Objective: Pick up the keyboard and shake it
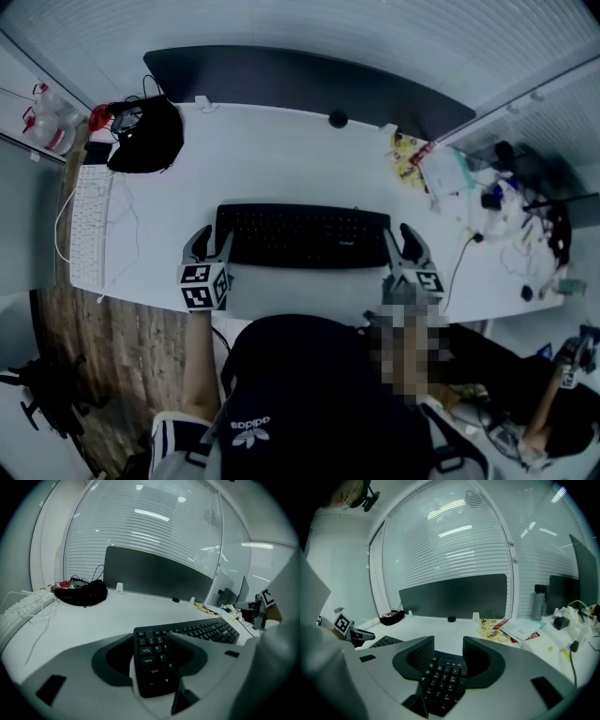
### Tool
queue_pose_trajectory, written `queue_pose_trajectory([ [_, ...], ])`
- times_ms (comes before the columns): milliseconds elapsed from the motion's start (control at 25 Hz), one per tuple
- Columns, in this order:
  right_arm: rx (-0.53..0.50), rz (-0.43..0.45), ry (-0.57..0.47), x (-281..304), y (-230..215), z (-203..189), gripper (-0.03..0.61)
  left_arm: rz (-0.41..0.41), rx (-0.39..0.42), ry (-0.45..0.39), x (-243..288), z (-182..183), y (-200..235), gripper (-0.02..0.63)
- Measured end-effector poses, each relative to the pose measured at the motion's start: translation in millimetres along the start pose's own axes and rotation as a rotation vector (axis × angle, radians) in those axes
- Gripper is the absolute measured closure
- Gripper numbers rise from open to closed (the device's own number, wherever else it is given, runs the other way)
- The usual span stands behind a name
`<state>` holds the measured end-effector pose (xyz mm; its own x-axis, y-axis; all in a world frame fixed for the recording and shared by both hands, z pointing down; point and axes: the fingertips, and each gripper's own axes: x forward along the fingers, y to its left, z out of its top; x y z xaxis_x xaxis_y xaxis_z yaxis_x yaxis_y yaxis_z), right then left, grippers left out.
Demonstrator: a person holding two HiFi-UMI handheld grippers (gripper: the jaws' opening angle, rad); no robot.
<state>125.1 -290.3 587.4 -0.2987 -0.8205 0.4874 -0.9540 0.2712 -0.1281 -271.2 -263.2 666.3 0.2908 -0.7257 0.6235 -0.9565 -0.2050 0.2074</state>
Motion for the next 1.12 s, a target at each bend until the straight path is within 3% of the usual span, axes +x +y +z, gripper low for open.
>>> queue_pose_trajectory([
  [240,0.013,0.021,0.092,26,-2,-21,0.394,0.012,-0.051,0.086,21,-22,12,0.417],
  [560,0.073,0.013,0.178,47,-26,-45,0.385,-0.022,-0.148,0.110,26,-29,10,0.417],
  [840,0.104,-0.016,0.278,56,-36,-71,0.377,-0.054,-0.149,0.134,26,-31,7,0.413],
  [1120,0.238,0.049,0.282,61,-36,-80,0.373,-0.070,-0.199,0.136,30,-34,6,0.408],
])
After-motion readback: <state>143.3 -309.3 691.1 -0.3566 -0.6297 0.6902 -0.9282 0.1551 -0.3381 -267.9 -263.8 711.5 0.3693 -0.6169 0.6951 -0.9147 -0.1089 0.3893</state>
